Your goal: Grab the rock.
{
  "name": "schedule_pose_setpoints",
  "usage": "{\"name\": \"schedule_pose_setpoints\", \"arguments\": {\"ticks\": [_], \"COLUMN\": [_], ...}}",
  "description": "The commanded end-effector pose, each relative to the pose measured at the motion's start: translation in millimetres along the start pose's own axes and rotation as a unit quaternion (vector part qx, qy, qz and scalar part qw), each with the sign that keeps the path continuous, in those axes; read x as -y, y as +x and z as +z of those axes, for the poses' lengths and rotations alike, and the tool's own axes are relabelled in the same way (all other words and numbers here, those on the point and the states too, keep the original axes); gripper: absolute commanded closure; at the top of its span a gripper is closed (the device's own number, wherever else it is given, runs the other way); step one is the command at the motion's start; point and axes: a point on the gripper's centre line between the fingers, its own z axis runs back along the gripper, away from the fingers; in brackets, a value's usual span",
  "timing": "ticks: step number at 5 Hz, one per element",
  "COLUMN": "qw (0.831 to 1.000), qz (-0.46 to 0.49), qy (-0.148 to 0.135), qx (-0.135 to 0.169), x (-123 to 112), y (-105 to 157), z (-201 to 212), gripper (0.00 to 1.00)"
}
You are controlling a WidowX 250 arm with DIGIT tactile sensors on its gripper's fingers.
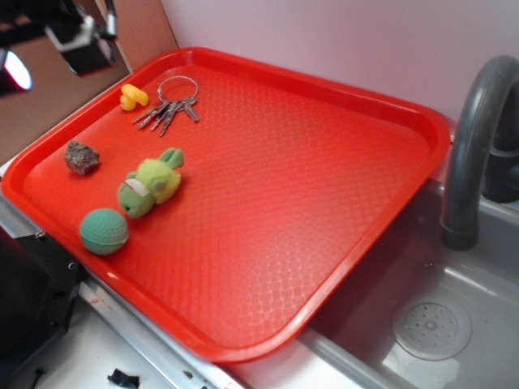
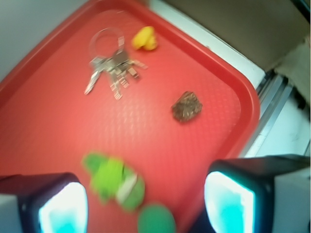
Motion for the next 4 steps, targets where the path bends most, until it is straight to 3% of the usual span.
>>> {"name": "schedule_pose_setpoints", "arguments": {"ticks": [1, 2, 4], "qw": [0.968, 0.936, 0.917], "qz": [0.247, 0.341, 0.373], "qy": [0.042, 0.077, 0.115], "qx": [0.025, 0.044, 0.082], "x": [-27.1, -39.5, -48.6], "y": [32.6, 32.8, 31.9], "z": [-58.1, -74.2, -99.3], "gripper": [0.0, 0.0, 0.0]}}
